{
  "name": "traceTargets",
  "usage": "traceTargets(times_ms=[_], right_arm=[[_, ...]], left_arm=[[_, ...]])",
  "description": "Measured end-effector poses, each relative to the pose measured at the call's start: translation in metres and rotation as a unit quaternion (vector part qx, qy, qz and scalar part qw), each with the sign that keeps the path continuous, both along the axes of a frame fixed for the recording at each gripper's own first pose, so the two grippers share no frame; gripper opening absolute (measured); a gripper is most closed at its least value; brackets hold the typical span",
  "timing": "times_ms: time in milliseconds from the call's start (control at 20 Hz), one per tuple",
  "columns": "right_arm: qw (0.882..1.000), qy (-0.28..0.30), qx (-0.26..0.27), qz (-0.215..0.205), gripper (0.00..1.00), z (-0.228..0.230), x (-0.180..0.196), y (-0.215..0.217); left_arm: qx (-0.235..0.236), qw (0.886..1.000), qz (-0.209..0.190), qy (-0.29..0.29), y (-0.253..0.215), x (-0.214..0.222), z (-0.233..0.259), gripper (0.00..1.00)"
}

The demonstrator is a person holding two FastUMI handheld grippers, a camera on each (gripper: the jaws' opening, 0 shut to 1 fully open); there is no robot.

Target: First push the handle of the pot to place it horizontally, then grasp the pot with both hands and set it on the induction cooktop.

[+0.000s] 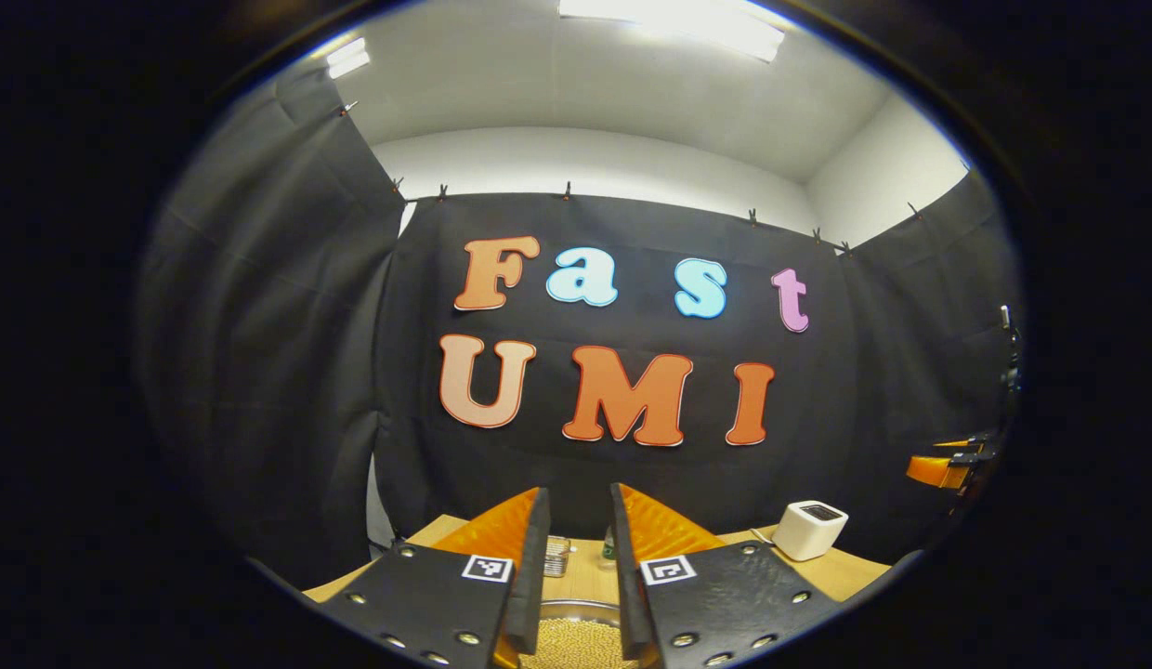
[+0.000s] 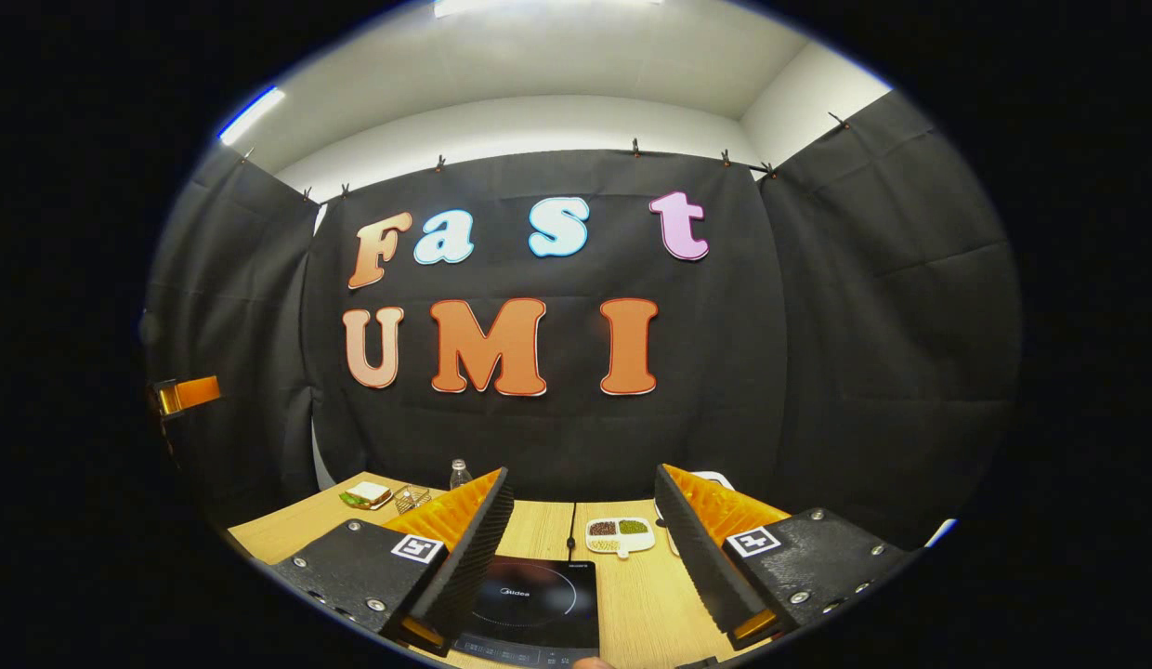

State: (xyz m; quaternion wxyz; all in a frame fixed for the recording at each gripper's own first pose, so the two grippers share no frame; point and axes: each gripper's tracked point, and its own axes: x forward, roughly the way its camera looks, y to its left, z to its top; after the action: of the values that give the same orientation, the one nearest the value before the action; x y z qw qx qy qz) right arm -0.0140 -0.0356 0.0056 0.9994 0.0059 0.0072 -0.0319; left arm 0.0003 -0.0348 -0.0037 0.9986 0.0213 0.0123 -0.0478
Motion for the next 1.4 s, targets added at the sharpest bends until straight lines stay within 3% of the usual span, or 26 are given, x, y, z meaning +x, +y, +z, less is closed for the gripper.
traceTargets(times_ms=[50,100,150,250,350,400,750,900,950,1400], right_arm=[[1.000,0.001,0.000,0.000,0.95,0.000,0.001,0.000],[1.000,0.001,0.001,0.000,0.95,-0.001,0.001,0.001],[1.000,0.002,0.001,-0.001,0.95,-0.003,0.001,0.000],[1.000,0.003,0.000,0.001,0.95,-0.004,0.001,0.002],[1.000,0.008,0.000,0.000,1.00,-0.008,0.004,0.002],[1.000,0.010,0.000,0.000,0.95,-0.009,0.004,0.001],[1.000,0.010,-0.010,0.002,0.95,-0.009,0.004,0.007],[1.000,0.010,-0.008,0.003,1.00,-0.009,0.005,0.010],[1.000,0.011,-0.008,0.003,0.95,-0.010,0.005,0.011],[1.000,0.016,-0.014,0.000,0.95,-0.014,0.002,0.008]], left_arm=[[-0.003,1.000,0.003,0.007,0.003,0.000,-0.004,0.26],[-0.006,1.000,0.003,0.013,0.004,0.000,-0.007,0.27],[-0.006,1.000,0.007,0.020,0.006,0.001,-0.010,0.10],[-0.002,1.000,-0.002,0.029,0.002,0.000,-0.018,0.01],[0.014,0.999,-0.007,0.041,0.001,0.000,-0.032,0.02],[0.017,0.999,-0.012,0.050,-0.003,-0.002,-0.040,0.04],[0.038,0.990,-0.053,0.127,-0.020,-0.023,-0.107,0.00],[0.048,0.983,-0.074,0.158,-0.030,-0.036,-0.136,0.02],[0.050,0.981,-0.082,0.169,-0.033,-0.040,-0.145,0.02],[0.098,0.956,-0.105,0.256,-0.029,-0.085,-0.224,0.02]])
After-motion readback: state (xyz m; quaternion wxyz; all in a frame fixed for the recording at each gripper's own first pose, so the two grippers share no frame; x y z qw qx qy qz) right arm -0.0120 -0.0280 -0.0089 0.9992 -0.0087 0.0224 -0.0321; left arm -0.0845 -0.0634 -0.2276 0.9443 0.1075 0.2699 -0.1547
